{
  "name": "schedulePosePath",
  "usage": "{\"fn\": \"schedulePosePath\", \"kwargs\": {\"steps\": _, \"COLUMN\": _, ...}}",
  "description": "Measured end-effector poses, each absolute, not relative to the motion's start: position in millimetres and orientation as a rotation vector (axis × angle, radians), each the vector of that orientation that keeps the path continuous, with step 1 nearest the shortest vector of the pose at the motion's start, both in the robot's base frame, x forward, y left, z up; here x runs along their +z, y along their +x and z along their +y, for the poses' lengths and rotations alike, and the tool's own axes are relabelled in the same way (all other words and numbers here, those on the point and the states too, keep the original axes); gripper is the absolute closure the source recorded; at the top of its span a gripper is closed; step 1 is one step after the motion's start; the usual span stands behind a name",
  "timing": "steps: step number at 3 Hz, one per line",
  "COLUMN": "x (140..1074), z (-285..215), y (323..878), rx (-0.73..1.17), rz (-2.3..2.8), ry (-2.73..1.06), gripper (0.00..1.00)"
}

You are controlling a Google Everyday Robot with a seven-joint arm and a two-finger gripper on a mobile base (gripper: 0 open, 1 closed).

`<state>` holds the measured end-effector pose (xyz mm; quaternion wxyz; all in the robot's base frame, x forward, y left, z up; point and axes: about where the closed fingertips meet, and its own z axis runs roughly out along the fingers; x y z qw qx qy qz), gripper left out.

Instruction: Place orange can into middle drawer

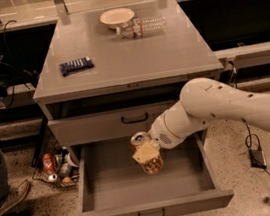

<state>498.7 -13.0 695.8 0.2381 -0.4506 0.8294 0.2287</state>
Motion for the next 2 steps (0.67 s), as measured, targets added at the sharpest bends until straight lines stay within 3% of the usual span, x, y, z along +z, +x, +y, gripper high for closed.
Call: {"fn": "schedulePosePath", "kwargs": {"steps": 2, "x": 671.3, "z": -12.9, "y": 504.5, "rx": 0.592, "rz": 2.322, "ry": -1.227, "gripper": 1.00}}
